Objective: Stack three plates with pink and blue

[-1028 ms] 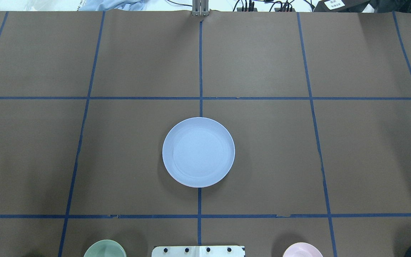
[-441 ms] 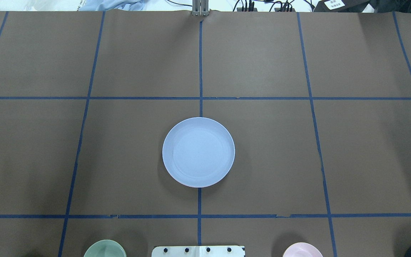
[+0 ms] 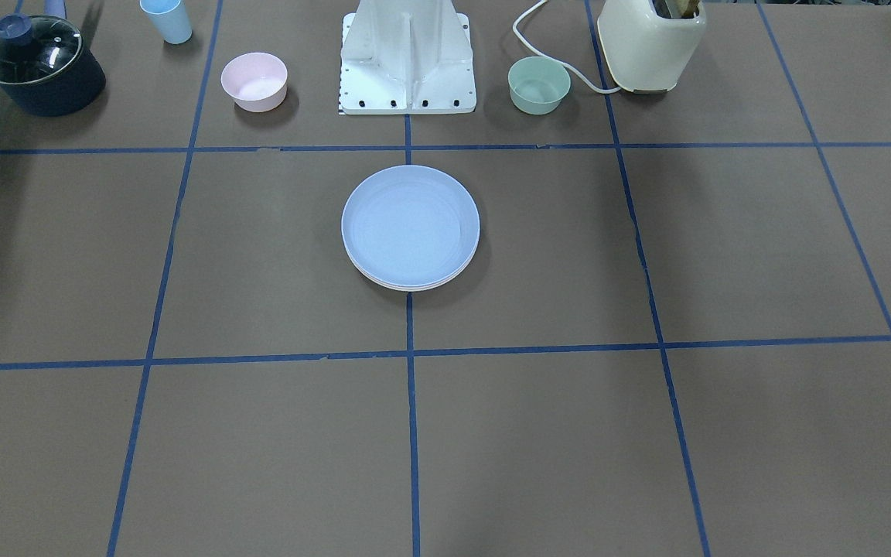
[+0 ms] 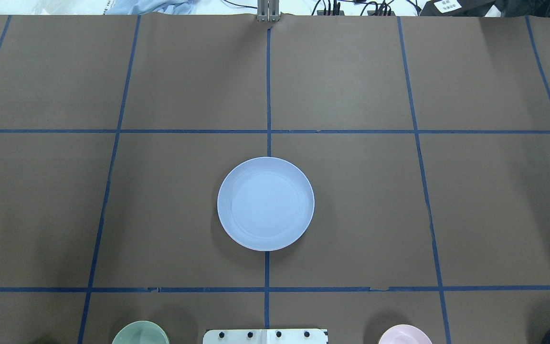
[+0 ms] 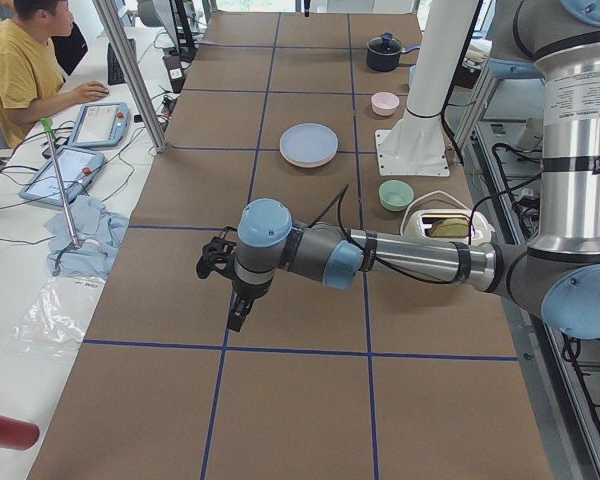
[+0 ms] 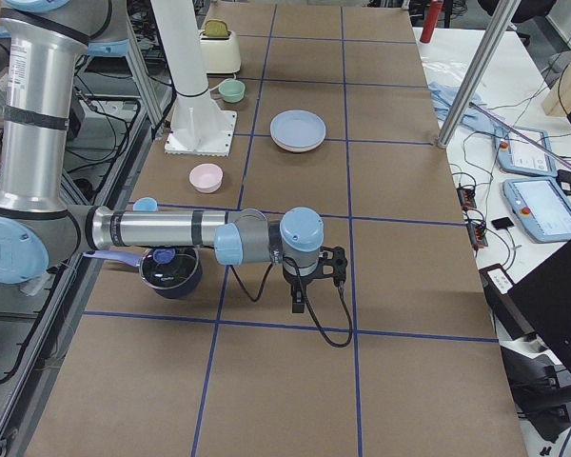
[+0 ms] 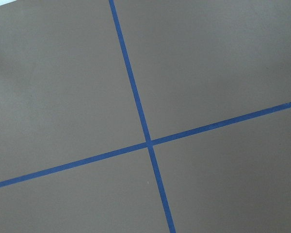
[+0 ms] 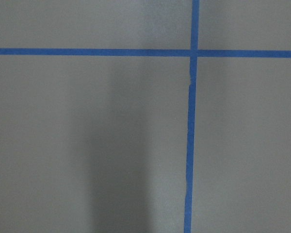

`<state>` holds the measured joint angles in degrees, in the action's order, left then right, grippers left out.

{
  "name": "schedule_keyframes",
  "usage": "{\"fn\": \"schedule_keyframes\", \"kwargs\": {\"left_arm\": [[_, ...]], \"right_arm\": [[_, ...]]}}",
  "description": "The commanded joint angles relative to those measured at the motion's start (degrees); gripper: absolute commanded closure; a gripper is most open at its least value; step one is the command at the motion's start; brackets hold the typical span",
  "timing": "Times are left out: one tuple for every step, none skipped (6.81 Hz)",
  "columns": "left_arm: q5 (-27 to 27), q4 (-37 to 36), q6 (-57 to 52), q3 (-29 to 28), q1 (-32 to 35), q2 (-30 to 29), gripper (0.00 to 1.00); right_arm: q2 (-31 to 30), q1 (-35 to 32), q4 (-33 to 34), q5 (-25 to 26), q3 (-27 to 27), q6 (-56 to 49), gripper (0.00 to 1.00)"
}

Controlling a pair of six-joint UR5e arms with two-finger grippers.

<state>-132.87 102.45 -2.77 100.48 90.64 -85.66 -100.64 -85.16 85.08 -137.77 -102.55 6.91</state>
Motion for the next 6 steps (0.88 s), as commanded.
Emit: {"fn": "schedule_keyframes", "kwargs": {"left_arm": [[-0.4, -0.1, -0.1, 1.0, 0.1, 0.6, 0.0], [-0.3, -0.1, -0.1, 0.9, 0.3, 0.7, 0.0], [-0.1, -0.1, 0.0, 0.9, 0.3, 0.7, 0.0], [-0.5, 0.0, 0.0, 1.1, 0.3, 0.6, 0.0], [-0.6, -0.1, 0.0, 1.1, 0.3, 0.7, 0.0], [-0.6, -0.1, 0.0, 1.3, 0.3, 0.7, 0.0]], "right_arm": [[0.1, -0.4, 0.0, -0.3, -0.4, -0.1, 0.0], [0.1, -0.4, -0.1, -0.4, -0.4, -0.1, 0.0], [0.2, -0.3, 0.0, 0.2, 0.5, -0.2, 0.0], [1.0, -0.3, -0.1, 0.2, 0.9, -0.1, 0.0], [1.1, -0.3, -0.1, 0.1, 1.1, 0.0, 0.0], [1.0, -0.3, -0.1, 0.1, 0.8, 0.4, 0.0]]}}
